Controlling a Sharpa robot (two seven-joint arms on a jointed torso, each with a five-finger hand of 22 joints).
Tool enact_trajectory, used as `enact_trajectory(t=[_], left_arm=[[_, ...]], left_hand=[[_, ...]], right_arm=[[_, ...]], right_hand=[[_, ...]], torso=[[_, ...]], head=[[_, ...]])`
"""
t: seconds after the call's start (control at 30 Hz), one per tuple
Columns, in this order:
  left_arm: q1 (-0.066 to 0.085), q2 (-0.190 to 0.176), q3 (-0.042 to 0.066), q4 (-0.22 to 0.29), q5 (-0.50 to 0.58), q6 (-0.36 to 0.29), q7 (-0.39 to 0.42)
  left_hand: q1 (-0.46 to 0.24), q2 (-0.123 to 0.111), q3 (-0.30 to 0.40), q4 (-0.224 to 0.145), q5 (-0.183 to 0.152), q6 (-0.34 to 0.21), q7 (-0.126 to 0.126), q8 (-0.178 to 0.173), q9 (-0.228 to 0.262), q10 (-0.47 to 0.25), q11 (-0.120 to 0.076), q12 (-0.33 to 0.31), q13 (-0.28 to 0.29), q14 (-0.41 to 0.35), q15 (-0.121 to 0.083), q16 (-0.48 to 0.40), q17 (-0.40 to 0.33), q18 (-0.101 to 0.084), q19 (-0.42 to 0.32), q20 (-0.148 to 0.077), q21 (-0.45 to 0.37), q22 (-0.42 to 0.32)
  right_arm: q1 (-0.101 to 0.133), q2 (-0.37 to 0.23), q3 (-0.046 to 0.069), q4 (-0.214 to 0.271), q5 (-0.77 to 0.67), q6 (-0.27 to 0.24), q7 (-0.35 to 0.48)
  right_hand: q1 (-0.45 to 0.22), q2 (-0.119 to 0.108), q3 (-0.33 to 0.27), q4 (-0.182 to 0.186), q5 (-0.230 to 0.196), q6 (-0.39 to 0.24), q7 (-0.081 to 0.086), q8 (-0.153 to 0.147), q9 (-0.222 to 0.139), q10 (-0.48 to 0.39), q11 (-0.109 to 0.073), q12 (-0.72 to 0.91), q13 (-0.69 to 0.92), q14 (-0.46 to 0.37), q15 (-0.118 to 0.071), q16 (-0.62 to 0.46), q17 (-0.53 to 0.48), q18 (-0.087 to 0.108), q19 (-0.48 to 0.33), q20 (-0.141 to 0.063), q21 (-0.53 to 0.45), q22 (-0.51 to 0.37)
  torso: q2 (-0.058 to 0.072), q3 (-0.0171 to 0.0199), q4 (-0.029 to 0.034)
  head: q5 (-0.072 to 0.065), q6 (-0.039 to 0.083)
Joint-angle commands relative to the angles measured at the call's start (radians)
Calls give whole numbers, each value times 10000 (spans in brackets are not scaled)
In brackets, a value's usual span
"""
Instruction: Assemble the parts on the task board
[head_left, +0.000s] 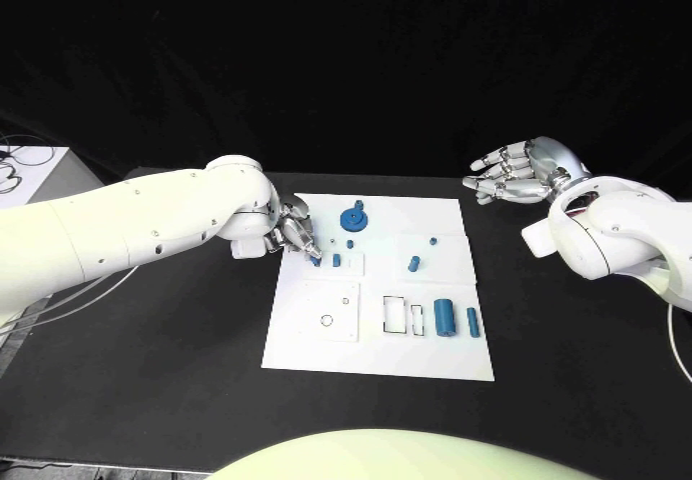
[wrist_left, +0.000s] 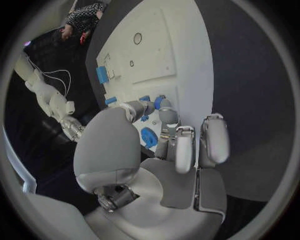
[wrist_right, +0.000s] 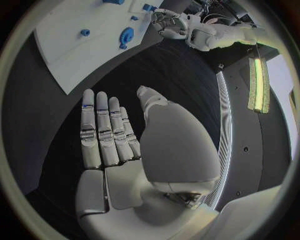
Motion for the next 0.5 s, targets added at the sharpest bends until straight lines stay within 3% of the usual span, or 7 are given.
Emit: enact_trajectory(t=[0.03, 0.5], left_arm=[[11, 35, -23, -9, -88, 212, 34], [9, 85, -77, -44, -100, 159, 33]], left_hand=[[47, 96, 2190, -2265, 46, 69, -8, 12, 10, 38, -58, 47, -6, 1039, -85, 34, 2634, -78, 54, -31, 50, -11], [38, 97, 2193, -2269, 50, 75, -7, 2, 6, 37, -58, 40, -13, 1039, -86, 34, 2634, -72, 33, -33, 39, -35]], right_arm=[[-5, 7, 2, 0, -21, 134, 137], [-6, 10, 2, 1, -21, 136, 137]], right_hand=[[2, 102, 48, -10, 50, 9, 166, 37, -9, 22, 16, -44, -7, -43, 8, -45, -10, 59, -64, -23, -9, -9], [2, 99, 52, -13, 51, 8, 168, 36, -15, 28, 18, -53, -32, -41, 10, -57, -32, 60, -70, -19, -6, -32]], torso=[[7, -4, -1], [11, -5, -1]], head=[[-5, 5], [-18, 6]])
